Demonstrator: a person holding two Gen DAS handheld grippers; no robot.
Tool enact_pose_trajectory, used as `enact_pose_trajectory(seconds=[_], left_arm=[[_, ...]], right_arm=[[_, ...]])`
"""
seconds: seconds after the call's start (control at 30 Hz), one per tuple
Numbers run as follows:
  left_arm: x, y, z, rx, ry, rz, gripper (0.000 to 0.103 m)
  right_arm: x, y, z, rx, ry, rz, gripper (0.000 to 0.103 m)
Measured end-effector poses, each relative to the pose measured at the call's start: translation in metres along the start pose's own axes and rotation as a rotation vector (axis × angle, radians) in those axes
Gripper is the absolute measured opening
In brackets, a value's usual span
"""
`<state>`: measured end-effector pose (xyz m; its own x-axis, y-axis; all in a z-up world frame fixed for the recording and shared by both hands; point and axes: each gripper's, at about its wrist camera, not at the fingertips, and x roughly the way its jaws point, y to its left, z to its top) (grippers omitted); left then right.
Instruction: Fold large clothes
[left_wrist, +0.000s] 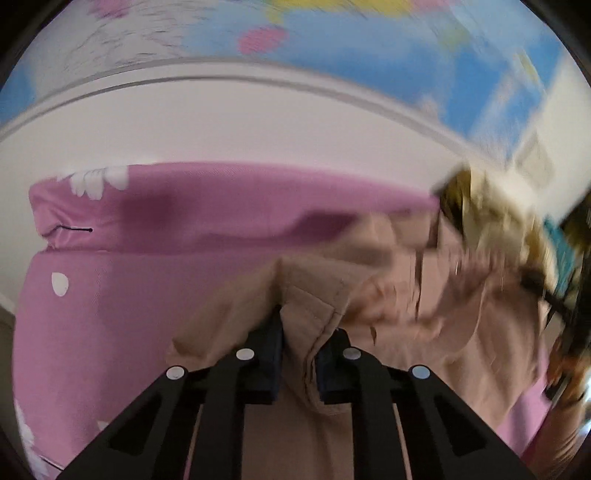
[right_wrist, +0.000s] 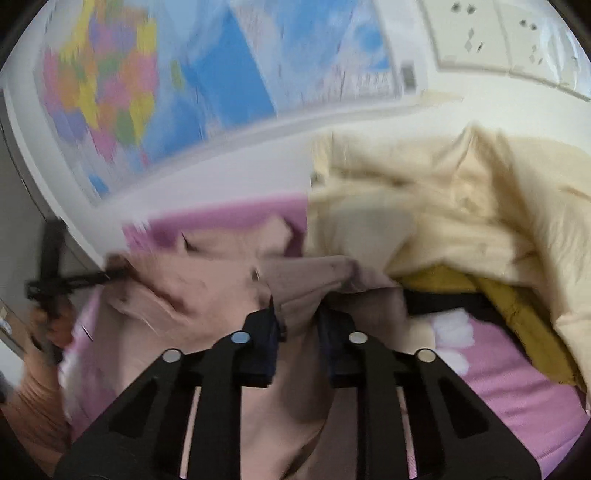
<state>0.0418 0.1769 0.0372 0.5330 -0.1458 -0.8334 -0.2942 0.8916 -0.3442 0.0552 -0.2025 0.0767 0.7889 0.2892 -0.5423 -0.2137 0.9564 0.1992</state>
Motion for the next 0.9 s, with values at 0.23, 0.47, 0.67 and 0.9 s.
enact_pose_trajectory(seconds=[0.23,0.47,0.67,0.9], left_arm=[[0.022,0.045,0.029,-0.223,0.026,-0.005,0.017],[0.015,0.050,0.016,-0.176,0.041,-0.014,0.073],[-0.029,0.015,-0.020,0.129,-0.067,-0.012,0.077],[-0.002,-0.012,-0.032,0.278,-0.025,0.107,0.078]], right_arm=[[0.025,-0.033,0.020,0.201,0.004,0.031,0.016],[0.016,-0.027,0.011,0.173,0.017,0.027,0.042],[-0.029,-0.002,-0.013,0.024,-0.012,-0.005,0.065],[0.004,-0.014,-0.035,0.017,0.083,-0.111,0.067]])
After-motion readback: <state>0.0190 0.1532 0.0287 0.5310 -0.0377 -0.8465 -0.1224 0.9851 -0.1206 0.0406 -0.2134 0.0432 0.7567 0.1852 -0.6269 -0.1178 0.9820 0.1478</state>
